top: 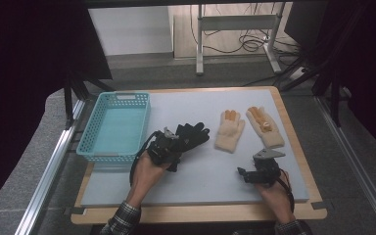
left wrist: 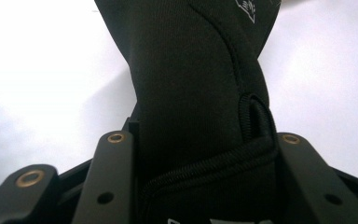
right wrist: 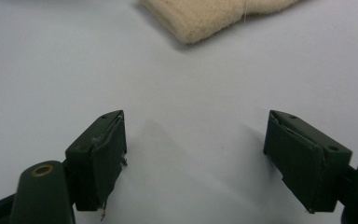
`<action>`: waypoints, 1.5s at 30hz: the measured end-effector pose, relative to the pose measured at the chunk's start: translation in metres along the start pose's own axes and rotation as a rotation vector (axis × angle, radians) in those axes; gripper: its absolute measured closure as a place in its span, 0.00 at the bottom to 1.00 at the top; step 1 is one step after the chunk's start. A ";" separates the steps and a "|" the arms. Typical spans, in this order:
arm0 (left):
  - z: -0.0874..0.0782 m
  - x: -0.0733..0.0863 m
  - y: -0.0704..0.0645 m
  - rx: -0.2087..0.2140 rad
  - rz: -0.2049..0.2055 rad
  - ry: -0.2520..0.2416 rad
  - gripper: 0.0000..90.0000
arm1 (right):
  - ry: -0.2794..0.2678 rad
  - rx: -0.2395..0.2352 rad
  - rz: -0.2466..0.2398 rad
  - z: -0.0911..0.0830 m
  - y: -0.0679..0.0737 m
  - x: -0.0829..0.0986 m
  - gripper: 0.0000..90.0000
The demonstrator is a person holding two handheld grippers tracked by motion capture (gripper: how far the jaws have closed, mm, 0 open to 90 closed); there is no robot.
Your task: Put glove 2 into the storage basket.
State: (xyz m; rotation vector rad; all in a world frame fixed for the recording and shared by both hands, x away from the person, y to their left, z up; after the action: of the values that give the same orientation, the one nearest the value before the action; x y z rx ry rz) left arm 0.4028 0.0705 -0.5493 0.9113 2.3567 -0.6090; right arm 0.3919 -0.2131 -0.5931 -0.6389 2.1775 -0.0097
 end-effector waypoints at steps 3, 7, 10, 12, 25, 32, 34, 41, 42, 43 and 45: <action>-0.005 -0.005 0.007 -0.006 -0.013 -0.004 0.65 | 0.000 0.000 0.002 0.000 0.000 0.000 0.23; -0.013 -0.013 0.014 0.004 -0.027 -0.016 0.65 | 0.000 0.000 0.002 0.000 0.000 0.000 0.23; -0.019 -0.018 0.019 -0.010 -0.029 -0.020 0.65 | 0.000 0.000 0.002 0.000 0.000 0.000 0.23; -0.024 -0.021 0.023 -0.022 -0.029 -0.023 0.65 | 0.000 0.000 0.002 0.000 0.000 0.000 0.23; -0.060 -0.035 0.060 -0.085 -0.078 -0.059 0.65 | 0.000 0.000 0.002 0.000 0.000 0.000 0.23; -0.082 -0.034 0.083 -0.131 -0.124 -0.082 0.64 | 0.000 0.000 0.002 0.000 0.000 0.000 0.23; -0.089 -0.032 0.091 -0.146 -0.141 -0.087 0.64 | -0.001 0.000 0.002 0.000 0.000 0.000 0.23; -0.114 -0.015 0.123 -0.202 -0.213 -0.090 0.63 | -0.001 0.000 0.001 0.000 0.000 0.000 0.23; -0.116 -0.012 0.128 -0.209 -0.221 -0.090 0.63 | -0.001 0.000 0.002 0.000 0.000 0.000 0.23; -0.119 -0.008 0.133 -0.219 -0.235 -0.092 0.63 | -0.001 0.000 0.002 0.000 0.000 0.000 0.23; -0.125 0.000 0.145 -0.235 -0.268 -0.095 0.63 | -0.001 0.000 0.002 0.000 0.000 0.000 0.23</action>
State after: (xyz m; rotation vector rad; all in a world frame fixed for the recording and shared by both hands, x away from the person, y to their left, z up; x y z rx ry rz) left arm 0.4661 0.2399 -0.4861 0.4577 2.4188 -0.4527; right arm 0.3919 -0.2130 -0.5930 -0.6365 2.1775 -0.0083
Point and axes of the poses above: each handheld gripper's, and its own axes: z roughly forward along the jaws, x roughly out of its underside, y roughly to its left, the point moved 9 cm from there along z, roughly forward along the jaws, and after that the axes turned 15 degrees about x, right-handed, at the moved point
